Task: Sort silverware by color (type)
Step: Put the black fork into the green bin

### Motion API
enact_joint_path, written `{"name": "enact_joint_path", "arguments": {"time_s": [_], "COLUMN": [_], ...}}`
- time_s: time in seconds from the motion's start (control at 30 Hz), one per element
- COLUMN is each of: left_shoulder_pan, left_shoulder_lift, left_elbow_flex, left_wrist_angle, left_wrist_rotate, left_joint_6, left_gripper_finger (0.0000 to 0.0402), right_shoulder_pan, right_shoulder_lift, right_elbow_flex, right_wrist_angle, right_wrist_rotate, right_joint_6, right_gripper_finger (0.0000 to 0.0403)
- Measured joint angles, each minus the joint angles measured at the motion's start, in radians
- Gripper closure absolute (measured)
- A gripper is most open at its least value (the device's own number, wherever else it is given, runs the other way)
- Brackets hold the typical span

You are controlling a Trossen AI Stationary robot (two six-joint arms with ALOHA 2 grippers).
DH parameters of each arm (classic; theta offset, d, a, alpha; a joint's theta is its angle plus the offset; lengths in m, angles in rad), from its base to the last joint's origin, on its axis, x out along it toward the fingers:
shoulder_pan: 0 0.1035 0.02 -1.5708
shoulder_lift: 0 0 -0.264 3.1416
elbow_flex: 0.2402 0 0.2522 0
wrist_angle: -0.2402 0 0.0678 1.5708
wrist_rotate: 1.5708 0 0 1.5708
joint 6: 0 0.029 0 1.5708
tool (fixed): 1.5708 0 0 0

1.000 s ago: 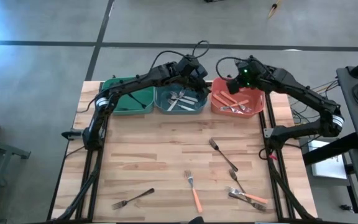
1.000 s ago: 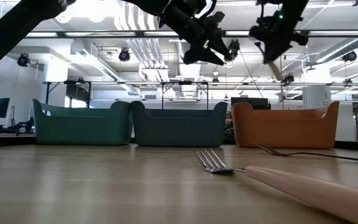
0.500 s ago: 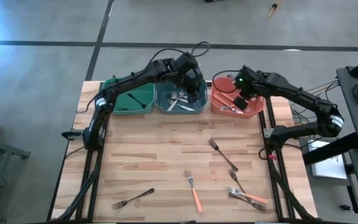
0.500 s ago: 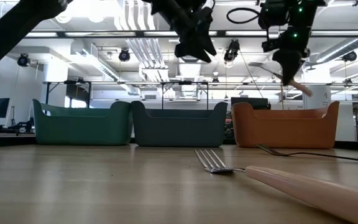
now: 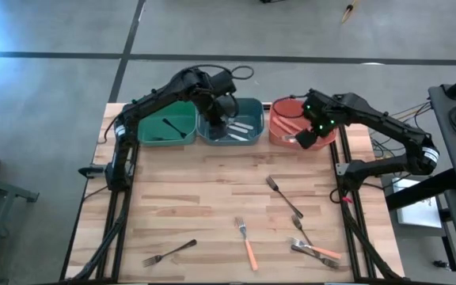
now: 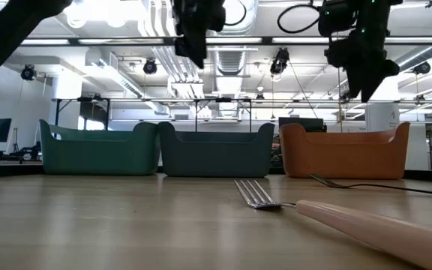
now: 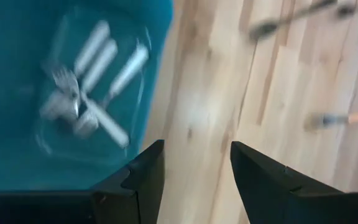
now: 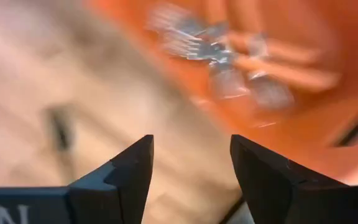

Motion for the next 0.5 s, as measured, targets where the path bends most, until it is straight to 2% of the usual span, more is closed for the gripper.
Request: {"name": "enact_joint_path", "arguments": {"time_s": [0.07, 0.13, 0.33, 0.5], "left_shoulder_pan": [-0.005, -0.014, -0.049, -0.070], "left_shoulder_lift": [-0.001, -0.015, -0.097, -0.184], "left_elbow_flex": [-0.002, -0.018, -0.131, -0.334], "left_wrist_angle": [-0.048, -0.034, -0.038, -0.018], "left_wrist_rotate": [0.000, 0.002, 0.027, 0.026], "left_joint_6": [0.000, -0.009, -0.006, -0.004], "left_gripper_finger": [0.0237, 0.0237, 0.0237, 0.0237], "right_shoulder_pan": [0.040, 0.098, 0.320, 0.477], "right_shoulder_lift": [-0.002, -0.002, 0.000, 0.000], "right_elbow_flex": [-0.005, -0.009, -0.047, -0.082], "right_wrist_angle": [-0.006, -0.004, 0.001, 0.025], "right_wrist_rotate": [-0.085, -0.105, -0.102, -0.017], "right_joint_6": [0.025, 0.043, 0.152, 0.253], "right_gripper_finger": [0.0204, 0.0209, 0.0220, 0.0225]}}
